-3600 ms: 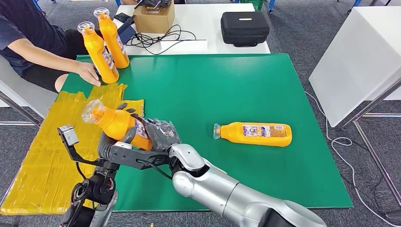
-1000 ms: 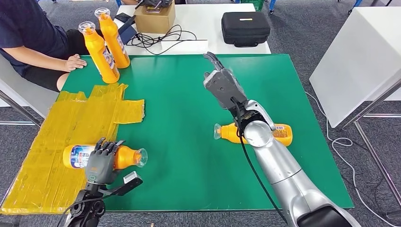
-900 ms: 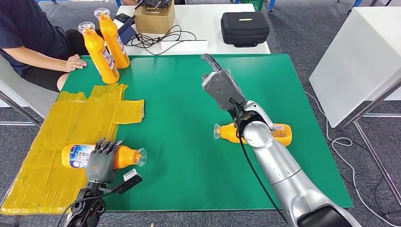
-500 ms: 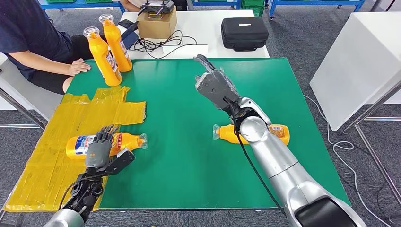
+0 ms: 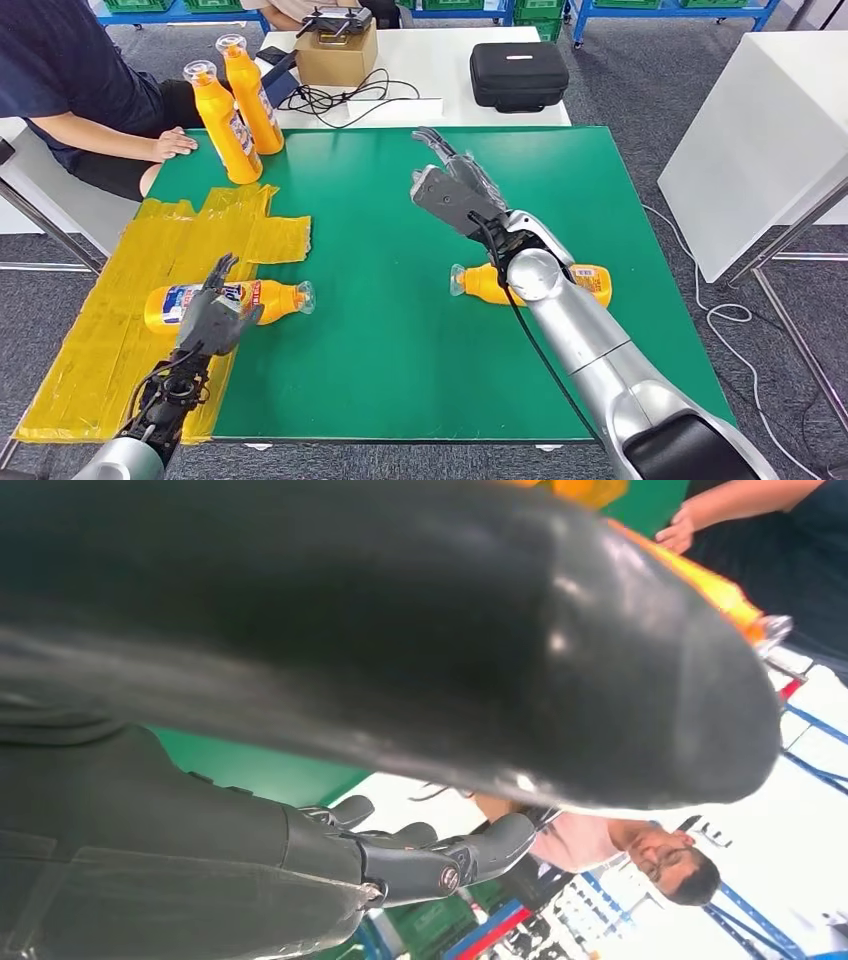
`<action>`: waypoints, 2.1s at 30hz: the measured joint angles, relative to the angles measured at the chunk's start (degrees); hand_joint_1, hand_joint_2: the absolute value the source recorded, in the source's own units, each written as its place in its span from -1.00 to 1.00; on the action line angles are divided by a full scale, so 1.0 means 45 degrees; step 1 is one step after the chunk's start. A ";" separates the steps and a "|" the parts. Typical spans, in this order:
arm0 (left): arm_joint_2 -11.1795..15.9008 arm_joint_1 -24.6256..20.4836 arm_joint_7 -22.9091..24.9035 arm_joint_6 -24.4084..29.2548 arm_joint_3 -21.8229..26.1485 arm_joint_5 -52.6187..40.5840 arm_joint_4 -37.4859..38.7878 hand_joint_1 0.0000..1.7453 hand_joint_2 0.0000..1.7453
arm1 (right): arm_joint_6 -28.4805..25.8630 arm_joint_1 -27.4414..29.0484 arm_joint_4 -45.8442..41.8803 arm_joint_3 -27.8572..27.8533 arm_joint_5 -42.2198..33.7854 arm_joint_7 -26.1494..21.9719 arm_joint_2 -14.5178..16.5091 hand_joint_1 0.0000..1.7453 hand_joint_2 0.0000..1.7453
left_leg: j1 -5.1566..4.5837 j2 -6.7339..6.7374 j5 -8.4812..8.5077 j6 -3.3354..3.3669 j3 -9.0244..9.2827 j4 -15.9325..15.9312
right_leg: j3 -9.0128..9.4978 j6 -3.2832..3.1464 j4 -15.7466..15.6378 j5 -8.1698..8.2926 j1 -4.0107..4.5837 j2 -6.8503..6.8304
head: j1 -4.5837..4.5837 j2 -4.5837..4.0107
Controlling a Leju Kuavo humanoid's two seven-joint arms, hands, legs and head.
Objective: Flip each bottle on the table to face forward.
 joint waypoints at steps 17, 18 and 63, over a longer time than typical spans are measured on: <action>0.1242 0.3807 0.0925 -0.3158 -0.0383 0.8696 -1.1856 -1.00 -1.00 | 0.1536 0.1435 -0.0583 -0.0551 0.2404 -0.0157 -0.2455 -1.00 1.00 | 0.0020 0.0044 0.0050 -0.0011 -0.0450 0.0049 | -0.0447 -0.0066 0.0004 0.0075 0.0013 0.0028 | 0.0006 0.0000; 0.1240 0.3875 0.0926 -0.3173 -0.0367 0.8697 -1.2080 -1.00 -1.00 | 0.1595 0.1493 -0.0669 -0.0549 0.2467 -0.0163 -0.2583 -1.00 1.00 | 0.0021 0.0047 0.0049 -0.0011 -0.0453 0.0048 | -0.0451 -0.0066 0.0004 0.0075 0.0014 0.0031 | 0.0006 0.0000; 0.0320 0.4785 0.0691 -0.4335 0.0280 0.8693 -1.3079 -1.00 -1.00 | 0.2875 0.4180 -0.1954 -0.1441 0.6231 0.0375 -0.6944 -1.00 1.00 | 0.0012 0.0064 0.0038 0.0004 -0.0479 0.0052 | -0.0479 -0.0066 -0.0001 0.0074 0.0000 0.0041 | -0.0002 0.0000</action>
